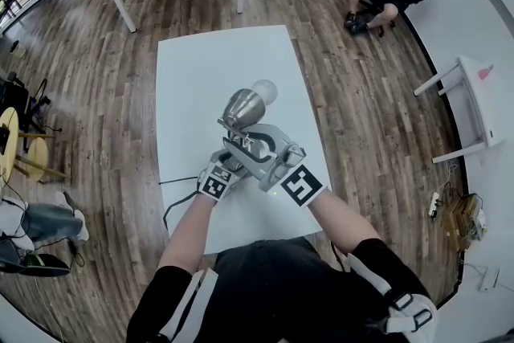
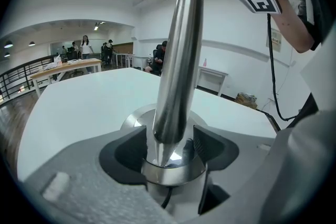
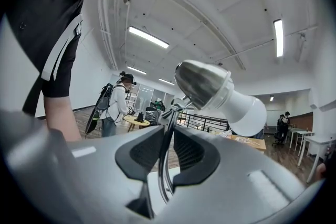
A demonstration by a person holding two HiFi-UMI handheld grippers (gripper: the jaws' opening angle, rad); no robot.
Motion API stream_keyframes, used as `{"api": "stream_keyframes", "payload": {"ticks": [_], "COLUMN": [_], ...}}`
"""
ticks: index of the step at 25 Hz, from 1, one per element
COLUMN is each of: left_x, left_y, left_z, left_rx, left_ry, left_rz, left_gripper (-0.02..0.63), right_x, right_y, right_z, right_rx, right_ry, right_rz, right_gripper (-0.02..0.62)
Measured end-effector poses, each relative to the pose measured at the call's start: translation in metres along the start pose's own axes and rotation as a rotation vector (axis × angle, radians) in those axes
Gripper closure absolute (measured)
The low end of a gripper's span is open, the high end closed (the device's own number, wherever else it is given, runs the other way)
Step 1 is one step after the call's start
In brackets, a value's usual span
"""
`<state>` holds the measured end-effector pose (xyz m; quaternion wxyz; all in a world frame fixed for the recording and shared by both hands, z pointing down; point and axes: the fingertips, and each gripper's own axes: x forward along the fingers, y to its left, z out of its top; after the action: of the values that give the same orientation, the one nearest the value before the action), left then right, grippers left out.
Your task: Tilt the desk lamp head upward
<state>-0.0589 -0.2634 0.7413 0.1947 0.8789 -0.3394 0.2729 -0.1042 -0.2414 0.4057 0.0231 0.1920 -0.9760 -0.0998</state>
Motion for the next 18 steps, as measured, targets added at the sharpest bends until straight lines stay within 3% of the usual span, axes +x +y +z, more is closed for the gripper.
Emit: {"api": "stream_keyframes", "payload": {"ticks": [10, 18], "left_x": [-0.004, -0.008], "left_y": [0.002, 0.002], "left_z": [-0.005, 0.003], "left_rx": [-0.005, -0.012], "left_ry": [0.018, 0.019], "left_rz": [0.005, 0.007], "left_gripper": [0.327, 0.327], "right_x": [0.004, 0.005], "right_y": [0.015, 0.013], "right_z": [-0.005, -0.003], "right_rx": [-0.056, -0.004], "right_ry": [0.046, 0.038], "right_rz": [0.024, -0.05], "right_gripper": [0.543, 0.554]}}
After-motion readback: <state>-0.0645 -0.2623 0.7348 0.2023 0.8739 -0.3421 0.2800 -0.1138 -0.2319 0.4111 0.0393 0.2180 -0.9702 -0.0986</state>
